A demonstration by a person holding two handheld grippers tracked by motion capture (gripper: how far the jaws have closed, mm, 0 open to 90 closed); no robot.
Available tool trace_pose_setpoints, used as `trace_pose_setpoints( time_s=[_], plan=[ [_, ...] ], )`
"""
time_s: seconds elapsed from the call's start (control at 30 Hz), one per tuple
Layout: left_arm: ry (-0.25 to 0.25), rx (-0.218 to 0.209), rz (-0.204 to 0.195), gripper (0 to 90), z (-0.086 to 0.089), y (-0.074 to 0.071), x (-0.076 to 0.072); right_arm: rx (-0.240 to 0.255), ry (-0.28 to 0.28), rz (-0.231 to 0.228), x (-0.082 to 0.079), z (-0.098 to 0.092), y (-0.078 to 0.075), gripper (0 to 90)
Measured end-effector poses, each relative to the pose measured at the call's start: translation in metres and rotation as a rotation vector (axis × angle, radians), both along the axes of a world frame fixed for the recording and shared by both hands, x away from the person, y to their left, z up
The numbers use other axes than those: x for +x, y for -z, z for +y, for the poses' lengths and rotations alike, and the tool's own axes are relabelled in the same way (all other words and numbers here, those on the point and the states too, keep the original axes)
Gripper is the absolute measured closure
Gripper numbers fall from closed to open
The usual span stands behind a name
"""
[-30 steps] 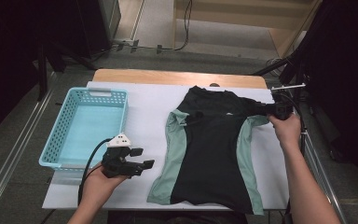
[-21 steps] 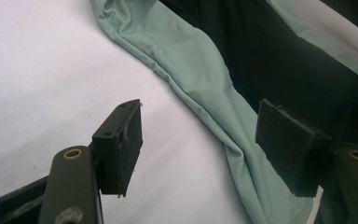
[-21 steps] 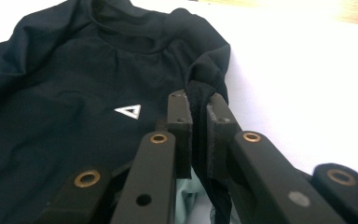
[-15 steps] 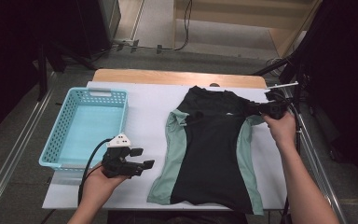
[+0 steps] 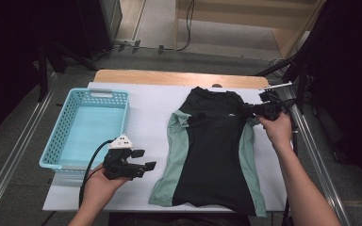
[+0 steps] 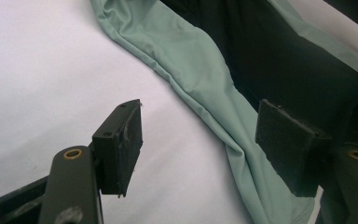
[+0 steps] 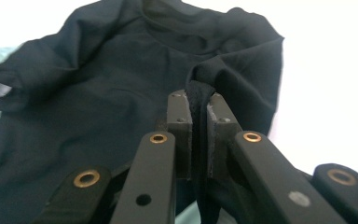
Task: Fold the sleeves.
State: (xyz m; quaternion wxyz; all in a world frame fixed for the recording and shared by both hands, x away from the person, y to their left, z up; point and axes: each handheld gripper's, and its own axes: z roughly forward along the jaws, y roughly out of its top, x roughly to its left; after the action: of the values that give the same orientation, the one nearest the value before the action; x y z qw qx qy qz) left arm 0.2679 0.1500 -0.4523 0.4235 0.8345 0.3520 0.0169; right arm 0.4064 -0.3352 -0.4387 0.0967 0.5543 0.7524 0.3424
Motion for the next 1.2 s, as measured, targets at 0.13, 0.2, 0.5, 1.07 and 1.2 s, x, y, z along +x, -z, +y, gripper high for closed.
trace_pose_setpoints(
  time_s=[0.13,0.2,0.5,1.07,1.2],
  plan=[
    [-0.002,0.001,-0.001,32.7,0.0,0.0,0.0,0.001,-0.018,-0.001,0.0,0.007,0.0,80.6],
    [-0.003,0.002,-0.001,32.7,0.0,0.0,0.0,0.007,-0.026,-0.001,0.0,0.01,-0.001,80.6],
    [0.0,0.001,-0.001,32.7,0.0,0.0,0.0,0.009,-0.07,0.012,0.001,0.028,0.004,80.3],
    [-0.003,0.007,-0.002,32.7,0.0,0.0,0.0,0.002,-0.137,0.054,0.003,0.059,0.019,79.7],
    [-0.011,0.015,-0.002,32.7,-0.001,0.0,0.0,0.005,-0.156,0.074,0.004,0.066,0.025,78.9]
  ],
)
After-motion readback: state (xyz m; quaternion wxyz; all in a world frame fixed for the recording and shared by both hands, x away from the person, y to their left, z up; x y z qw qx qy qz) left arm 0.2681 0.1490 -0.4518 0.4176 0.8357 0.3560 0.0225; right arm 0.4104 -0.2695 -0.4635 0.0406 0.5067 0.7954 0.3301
